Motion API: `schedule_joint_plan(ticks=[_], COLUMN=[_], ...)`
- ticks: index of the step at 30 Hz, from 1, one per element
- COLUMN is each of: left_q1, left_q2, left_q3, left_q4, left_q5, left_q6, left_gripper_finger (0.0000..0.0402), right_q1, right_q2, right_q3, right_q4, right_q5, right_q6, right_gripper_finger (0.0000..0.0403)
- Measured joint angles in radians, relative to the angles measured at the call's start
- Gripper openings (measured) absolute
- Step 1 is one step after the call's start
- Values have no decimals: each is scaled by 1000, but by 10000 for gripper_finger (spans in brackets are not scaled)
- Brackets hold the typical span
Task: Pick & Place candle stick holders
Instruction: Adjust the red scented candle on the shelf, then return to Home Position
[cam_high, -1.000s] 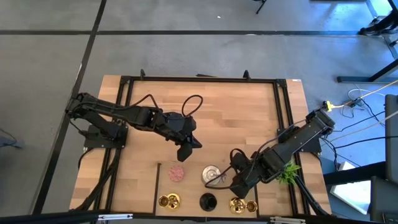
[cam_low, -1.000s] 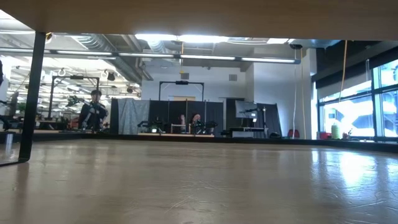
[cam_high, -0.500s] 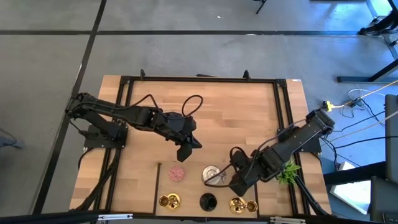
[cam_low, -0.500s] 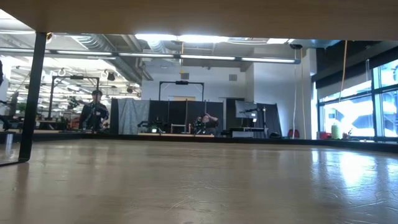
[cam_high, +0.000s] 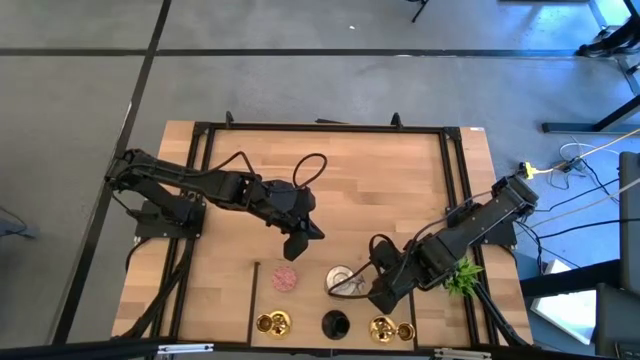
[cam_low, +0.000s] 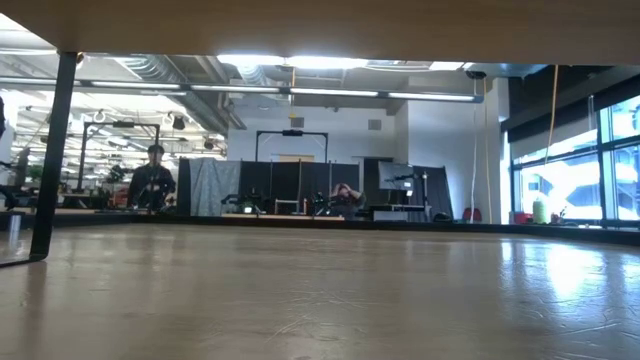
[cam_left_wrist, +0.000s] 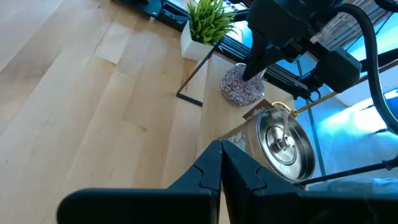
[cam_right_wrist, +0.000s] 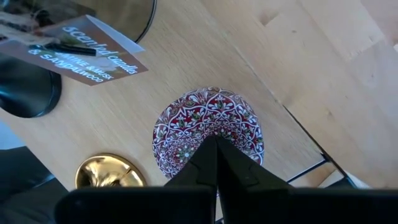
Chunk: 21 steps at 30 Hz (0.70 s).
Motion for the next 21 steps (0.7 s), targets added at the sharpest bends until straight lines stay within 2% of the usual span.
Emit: schedule_joint_plan(ticks=[14,21], left_q1=[0,0], left_q2=[0,0], left_q3=[0,0], left_q4=[0,-24], left_q5=[0,1], left_q6=[3,-5], left_gripper_finger=[1,1], right_q1=[1,2], right_q2=[0,14], right_q3=[4,108], right_q4=[-1,-76], right_q5=[-6,57], right_q6=[16,26], right_gripper_finger=[0,0])
